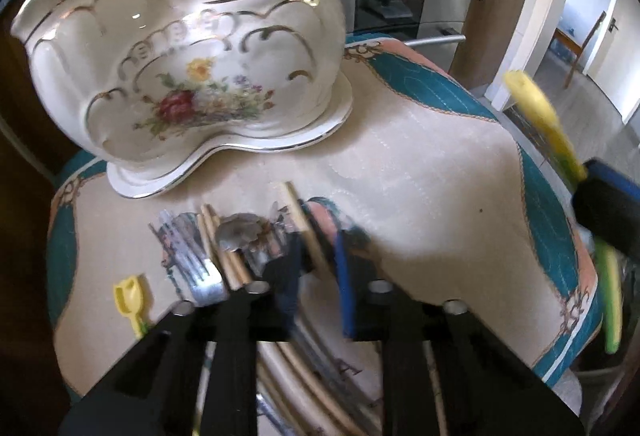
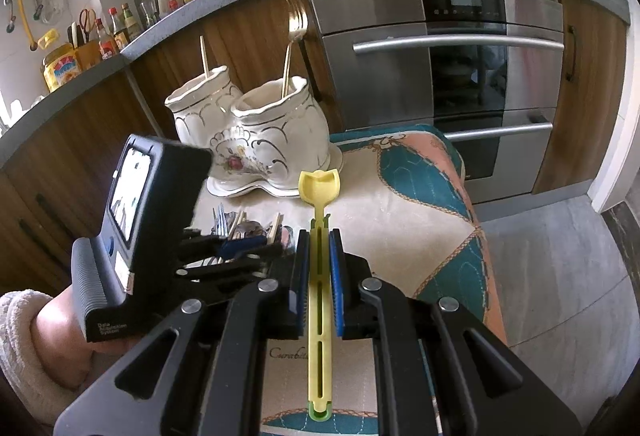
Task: Organize utensils
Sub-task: 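Grasp another wooden chopstick with the left tool while the right holds the yellow utensil, then drop chopstick in larger pot with left tool while right drops yellow utensil in smaller pot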
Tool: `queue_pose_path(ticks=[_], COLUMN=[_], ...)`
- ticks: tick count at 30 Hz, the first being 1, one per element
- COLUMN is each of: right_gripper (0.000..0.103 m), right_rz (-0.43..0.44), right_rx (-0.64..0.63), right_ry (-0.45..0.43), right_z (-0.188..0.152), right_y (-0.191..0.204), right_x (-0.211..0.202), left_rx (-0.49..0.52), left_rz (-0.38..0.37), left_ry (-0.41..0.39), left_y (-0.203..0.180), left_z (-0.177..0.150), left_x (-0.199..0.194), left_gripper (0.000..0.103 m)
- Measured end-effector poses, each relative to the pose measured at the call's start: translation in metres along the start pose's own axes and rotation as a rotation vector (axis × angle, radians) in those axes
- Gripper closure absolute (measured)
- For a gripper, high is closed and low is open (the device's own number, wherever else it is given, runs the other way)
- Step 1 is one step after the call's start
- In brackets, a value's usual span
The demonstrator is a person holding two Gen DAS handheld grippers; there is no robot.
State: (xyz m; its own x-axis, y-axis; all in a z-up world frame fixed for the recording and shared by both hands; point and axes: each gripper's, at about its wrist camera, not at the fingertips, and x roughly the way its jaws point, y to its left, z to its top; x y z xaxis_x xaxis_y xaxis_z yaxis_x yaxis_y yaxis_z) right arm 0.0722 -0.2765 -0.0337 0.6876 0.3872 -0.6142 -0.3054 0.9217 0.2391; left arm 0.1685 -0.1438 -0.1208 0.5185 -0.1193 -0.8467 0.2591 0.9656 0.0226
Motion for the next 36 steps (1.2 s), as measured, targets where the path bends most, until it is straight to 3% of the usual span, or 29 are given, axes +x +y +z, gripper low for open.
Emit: queue_pose_path(ticks=[10,17,25,31,36], right_gripper=[0.093,0.093,0.093,0.093,0.093], right_rz=[0.001,-0.007,-0.002,0.006,0.031], right_rx=[0.006,-0.001,-0.034,-0.064,-0.083], right_ry=[-0.029,-0.043,-0.083,-0.111,-0.154], right_z=[0.001,0.002,0.012,0.02,0.04], right_y=[0.001,0.003,0.019,0.035,0.046], right_x=[-0.005,-0.005,-0.007,-0.003,0.001], left_rx=[-0.076,-0.071,-0.059,-0.058,-0.081], left_rz=[-0.149,-0.214,-0.193,-0.189,-0.199], left_ry=[-0.056,-0.172,-0.355,-0.432,-0.516], left_y=[0.027,0.039,0.073,0.089,0.104], left_z=[-0.019,-0.027,-0.038,-0.046,-0.029], left_x=[-0.014,-0.05,-0.115,-0.143,-0.165], left_gripper=[0.094,0.094,0.097,0.097,0.097])
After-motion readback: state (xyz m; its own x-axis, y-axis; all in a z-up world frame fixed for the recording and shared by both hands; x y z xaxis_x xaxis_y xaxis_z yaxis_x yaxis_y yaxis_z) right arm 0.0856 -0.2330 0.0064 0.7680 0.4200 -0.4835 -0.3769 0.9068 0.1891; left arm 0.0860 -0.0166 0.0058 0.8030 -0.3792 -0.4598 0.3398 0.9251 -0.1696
